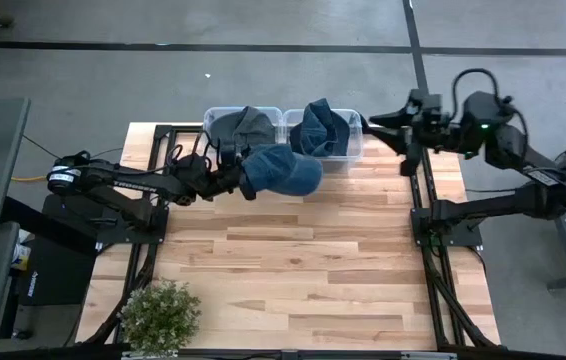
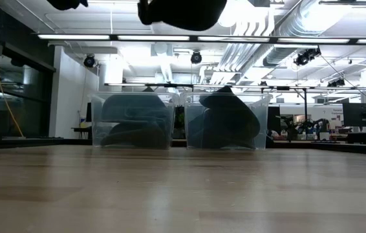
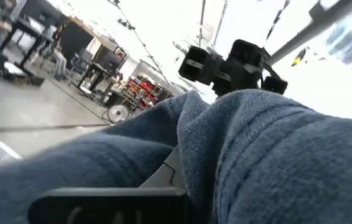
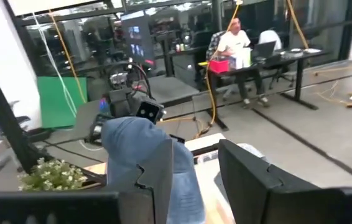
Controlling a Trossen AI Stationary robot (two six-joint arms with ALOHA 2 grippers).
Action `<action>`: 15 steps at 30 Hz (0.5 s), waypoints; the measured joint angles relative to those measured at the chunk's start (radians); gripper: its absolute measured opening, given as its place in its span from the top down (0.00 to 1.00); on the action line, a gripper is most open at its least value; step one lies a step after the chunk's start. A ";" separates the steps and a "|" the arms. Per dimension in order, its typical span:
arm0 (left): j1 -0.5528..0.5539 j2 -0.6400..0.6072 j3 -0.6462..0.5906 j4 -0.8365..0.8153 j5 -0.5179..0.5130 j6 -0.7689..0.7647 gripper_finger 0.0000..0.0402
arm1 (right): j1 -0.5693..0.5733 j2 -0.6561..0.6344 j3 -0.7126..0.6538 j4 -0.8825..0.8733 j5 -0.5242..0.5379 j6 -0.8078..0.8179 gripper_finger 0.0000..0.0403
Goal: Pick & Place hat
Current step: Put the blue cap into the right transparent bin
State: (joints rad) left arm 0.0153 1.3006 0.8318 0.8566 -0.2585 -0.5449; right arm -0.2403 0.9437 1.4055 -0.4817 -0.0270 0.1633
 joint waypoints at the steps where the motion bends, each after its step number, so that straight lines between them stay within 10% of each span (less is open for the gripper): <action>1: 0.013 0.000 0.000 -0.001 0.009 -0.033 1.00 | -0.009 -0.015 0.000 -0.012 0.000 -0.008 0.69; 15: 0.215 0.026 0.195 -0.340 0.200 -0.415 1.00 | -0.048 -0.047 0.001 -0.306 0.085 -0.279 0.69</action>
State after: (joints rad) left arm 0.2303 1.3264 1.0268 0.5163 -0.0584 -0.9603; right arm -0.2878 0.8971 1.4063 -0.7874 0.0580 -0.1154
